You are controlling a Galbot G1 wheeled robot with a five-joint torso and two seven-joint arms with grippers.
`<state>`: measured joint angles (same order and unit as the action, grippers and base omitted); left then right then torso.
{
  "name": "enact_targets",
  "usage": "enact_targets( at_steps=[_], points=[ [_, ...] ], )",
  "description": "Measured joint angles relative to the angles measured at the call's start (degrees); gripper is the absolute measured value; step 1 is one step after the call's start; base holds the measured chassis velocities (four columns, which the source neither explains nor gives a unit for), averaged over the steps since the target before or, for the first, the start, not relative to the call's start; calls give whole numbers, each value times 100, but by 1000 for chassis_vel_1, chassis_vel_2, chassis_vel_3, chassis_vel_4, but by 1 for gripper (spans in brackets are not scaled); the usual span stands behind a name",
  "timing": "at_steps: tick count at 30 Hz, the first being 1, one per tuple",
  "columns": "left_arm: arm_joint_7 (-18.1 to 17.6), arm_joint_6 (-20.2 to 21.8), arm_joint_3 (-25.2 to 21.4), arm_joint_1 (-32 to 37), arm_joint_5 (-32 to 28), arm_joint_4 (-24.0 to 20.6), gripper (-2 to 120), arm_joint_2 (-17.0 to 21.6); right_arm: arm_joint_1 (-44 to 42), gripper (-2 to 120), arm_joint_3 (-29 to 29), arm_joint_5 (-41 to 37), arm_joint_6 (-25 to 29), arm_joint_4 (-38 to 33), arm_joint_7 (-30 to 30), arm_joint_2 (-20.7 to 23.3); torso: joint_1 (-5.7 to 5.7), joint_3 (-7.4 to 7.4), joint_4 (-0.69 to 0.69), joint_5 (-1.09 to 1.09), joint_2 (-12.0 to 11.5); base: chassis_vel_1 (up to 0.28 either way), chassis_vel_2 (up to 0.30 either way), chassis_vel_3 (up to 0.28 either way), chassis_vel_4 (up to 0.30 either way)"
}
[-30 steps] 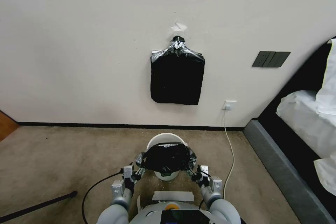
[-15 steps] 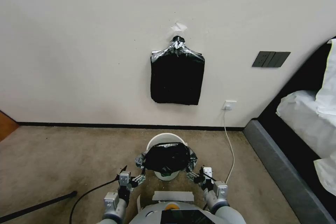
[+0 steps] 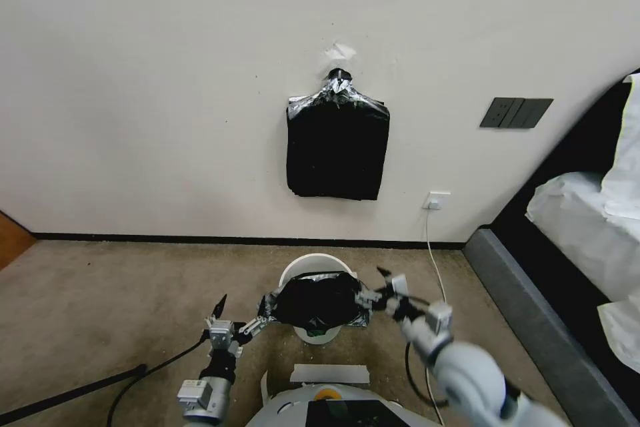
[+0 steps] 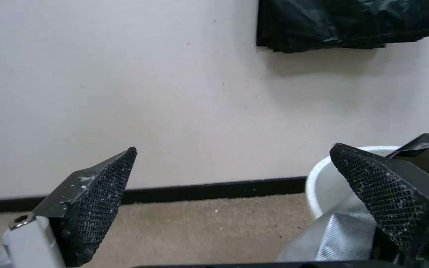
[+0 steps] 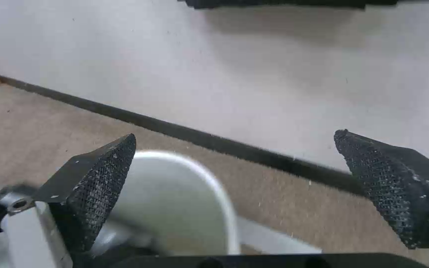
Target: Place a trash bag onto the trash bin.
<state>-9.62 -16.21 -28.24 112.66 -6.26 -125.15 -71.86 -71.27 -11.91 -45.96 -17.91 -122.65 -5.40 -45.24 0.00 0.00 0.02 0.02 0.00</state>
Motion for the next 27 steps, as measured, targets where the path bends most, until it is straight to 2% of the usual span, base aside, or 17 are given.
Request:
enact_targets(
  at_steps=[2,3,5,7,8,11,13,15,18,19,22,27],
  points=[
    [52,-8,52,-44,45,20,100,54,205,100,38,-101,-27,110,92,90,0,0,-2,-2,0,0,0,0,0],
    [96,-31,87,-57,90,34,100,82,497,100,146,-196,-62,285,225,196,0,0,-9,-5,0,0,0,0,0],
    [140,-94,91,31,144,55,100,32,1334,100,767,-364,-99,803,619,384,0,0,-2,-1,0,0,0,0,0],
    [140,-94,91,31,144,55,100,32,1334,100,767,-364,-99,803,619,384,0,0,-2,-1,0,0,0,0,0],
    [159,-146,42,105,236,52,100,-27,2203,100,1513,-410,-114,1373,1162,469,0,0,0,-1,0,0,0,0,0],
    [179,-172,-9,144,292,25,100,-57,2811,100,2029,-406,-114,1752,1570,471,0,0,-1,-2,0,0,0,0,0],
    [203,-186,-73,186,322,-19,100,-95,3400,100,2560,-353,-111,2149,1990,406,0,0,-1,-3,0,0,0,0,0],
    [214,-194,-91,198,340,-28,100,-104,3561,100,2729,-313,-109,2275,2110,366,0,0,-2,-3,0,0,0,0,0],
    [253,-249,-172,308,409,-89,100,-179,4171,100,3457,-110,-3,2871,2644,122,0,0,-2,-2,0,0,0,0,0],
    [253,-249,-172,308,409,-89,100,-179,4171,100,3457,-110,-3,2871,2644,122,0,0,-2,-2,0,0,0,0,0],
    [293,-288,-220,459,408,-154,100,-257,4570,100,3972,145,174,3397,3243,-117,0,0,-2,-3,0,0,0,0,0],
    [307,-323,-253,566,406,-195,100,-310,4791,100,4232,350,350,3802,3582,-295,0,0,-3,-2,0,0,0,0,0]
  ],
)
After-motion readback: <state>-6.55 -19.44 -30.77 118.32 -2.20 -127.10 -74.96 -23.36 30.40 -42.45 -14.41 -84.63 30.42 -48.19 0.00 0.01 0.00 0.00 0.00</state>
